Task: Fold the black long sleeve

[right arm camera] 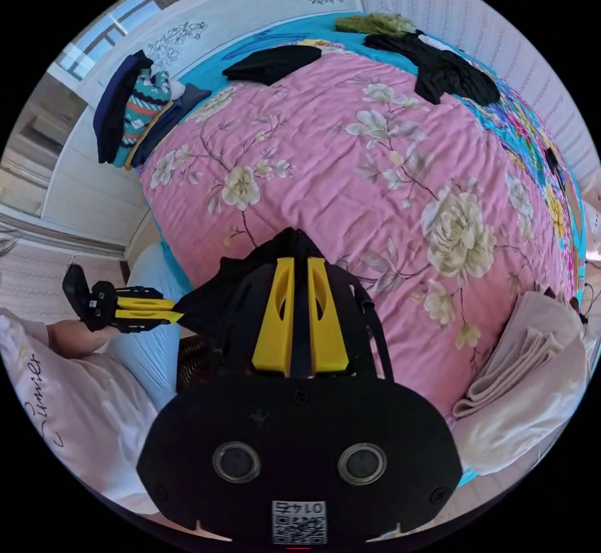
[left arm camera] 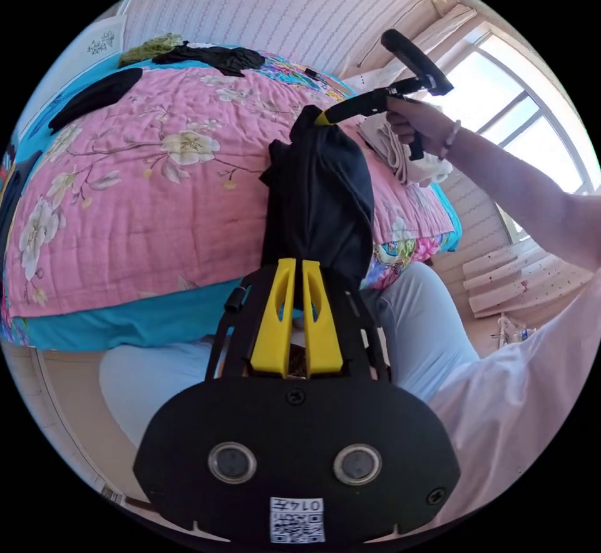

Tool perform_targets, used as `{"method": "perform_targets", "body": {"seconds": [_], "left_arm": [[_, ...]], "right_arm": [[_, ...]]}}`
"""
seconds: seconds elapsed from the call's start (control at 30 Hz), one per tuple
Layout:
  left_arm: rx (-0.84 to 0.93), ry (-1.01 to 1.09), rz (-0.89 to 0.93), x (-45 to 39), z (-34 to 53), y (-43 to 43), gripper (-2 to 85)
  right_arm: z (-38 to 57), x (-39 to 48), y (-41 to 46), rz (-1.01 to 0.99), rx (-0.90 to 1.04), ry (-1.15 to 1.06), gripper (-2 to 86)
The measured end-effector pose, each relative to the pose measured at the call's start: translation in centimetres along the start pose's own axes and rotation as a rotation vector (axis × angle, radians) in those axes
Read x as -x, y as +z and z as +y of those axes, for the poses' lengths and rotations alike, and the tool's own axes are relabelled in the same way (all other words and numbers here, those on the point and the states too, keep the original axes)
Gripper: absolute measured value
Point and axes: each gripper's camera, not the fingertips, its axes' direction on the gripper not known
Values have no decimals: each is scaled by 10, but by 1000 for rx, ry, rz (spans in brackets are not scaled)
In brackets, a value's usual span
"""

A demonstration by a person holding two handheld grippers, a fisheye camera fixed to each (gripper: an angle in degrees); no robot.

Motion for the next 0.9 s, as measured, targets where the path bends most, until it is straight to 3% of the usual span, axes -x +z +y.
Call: {"method": "perform_targets", "body": {"seconds": [0.2,0.43,0.63,0.7,0.9], "left_arm": [[121,-181,-160,21,-15,24,15],[61,-177,-87,26,-22,8,95],[146,-177,-62,19,-51,28,83],[152,-140,-83,13,-53,26,9],[82,-69,-13,-10,-52,-3,-9]], "right_arm": [[-71,30,44,103,189,-116,68],[-118,28,28,66,203,-163,159],[-126,24,61,43,270,-131,125],[-126,25,57,57,270,-130,91],[-101,16,0,7,129,-127,37]]}}
